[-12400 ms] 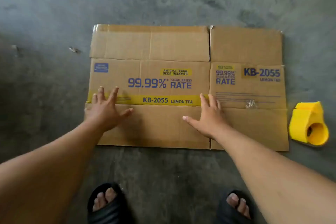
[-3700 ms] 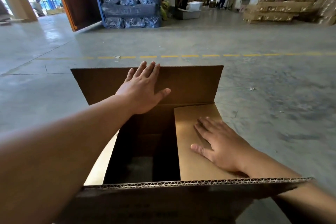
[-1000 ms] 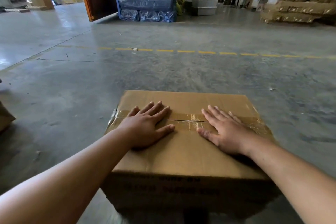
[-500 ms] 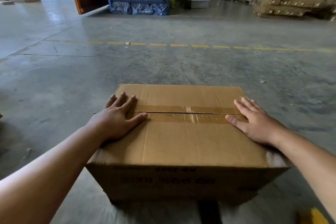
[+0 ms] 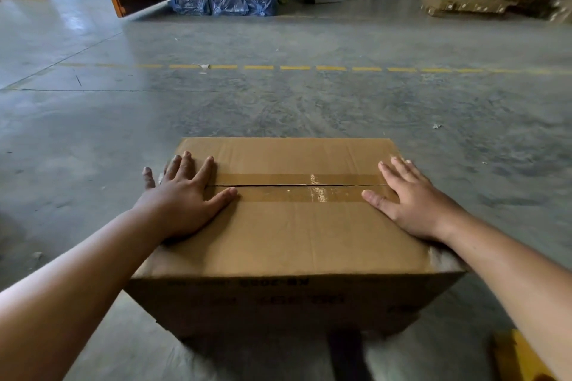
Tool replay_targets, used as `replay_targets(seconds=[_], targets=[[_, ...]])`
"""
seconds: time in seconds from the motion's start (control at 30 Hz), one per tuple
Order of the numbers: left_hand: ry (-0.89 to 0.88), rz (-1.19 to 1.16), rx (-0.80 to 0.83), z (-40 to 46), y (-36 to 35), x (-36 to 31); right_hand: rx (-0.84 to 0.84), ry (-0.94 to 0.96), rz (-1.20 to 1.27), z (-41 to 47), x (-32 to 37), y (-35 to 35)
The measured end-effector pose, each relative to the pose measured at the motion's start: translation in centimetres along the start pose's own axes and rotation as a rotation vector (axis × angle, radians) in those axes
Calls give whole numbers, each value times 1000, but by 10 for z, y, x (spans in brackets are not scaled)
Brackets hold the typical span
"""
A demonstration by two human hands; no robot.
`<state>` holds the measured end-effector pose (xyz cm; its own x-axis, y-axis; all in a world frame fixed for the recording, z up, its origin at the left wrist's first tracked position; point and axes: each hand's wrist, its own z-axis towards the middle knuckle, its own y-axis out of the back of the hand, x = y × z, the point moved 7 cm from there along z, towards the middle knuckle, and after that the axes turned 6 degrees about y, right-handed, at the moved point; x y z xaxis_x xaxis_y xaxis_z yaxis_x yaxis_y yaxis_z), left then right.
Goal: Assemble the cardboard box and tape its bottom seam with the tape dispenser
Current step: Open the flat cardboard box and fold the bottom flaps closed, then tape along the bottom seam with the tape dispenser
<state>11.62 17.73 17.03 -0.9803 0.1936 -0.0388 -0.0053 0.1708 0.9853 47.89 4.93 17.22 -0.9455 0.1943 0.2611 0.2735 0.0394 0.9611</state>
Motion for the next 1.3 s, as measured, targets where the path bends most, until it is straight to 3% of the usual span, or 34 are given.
replay_targets(seconds=[0.4, 0.5, 0.6, 0.67, 0.73, 0.83, 0.93, 1.1, 1.3], targets=[[-363, 74, -23, -23, -11, -170, 22, 62, 87, -10, -2, 2], [-443, 81, -47, -31, -13, -222, -2, 126, 226, -21, -17, 5], [-512, 87, -55, -33, -14, -260, -138, 93, 545, -38, -45, 9], [-537, 67, -57, -30, -15, -269, -195, 41, 774, -54, -71, 4], [-541, 58, -64, -27, -17, -269, -207, 11, 819, -73, -99, -14], [-539, 77, -66, -28, -19, -269, -160, -20, 599, -104, -133, -52], [-531, 66, -67, -28, -18, -274, -2, -139, 307, -124, -168, -90], [-543, 45, -80, -30, -19, -274, 476, -384, -238, -173, -229, -152], [-560, 30, -91, -31, -22, -279, 642, -492, -285, -214, -247, -179]])
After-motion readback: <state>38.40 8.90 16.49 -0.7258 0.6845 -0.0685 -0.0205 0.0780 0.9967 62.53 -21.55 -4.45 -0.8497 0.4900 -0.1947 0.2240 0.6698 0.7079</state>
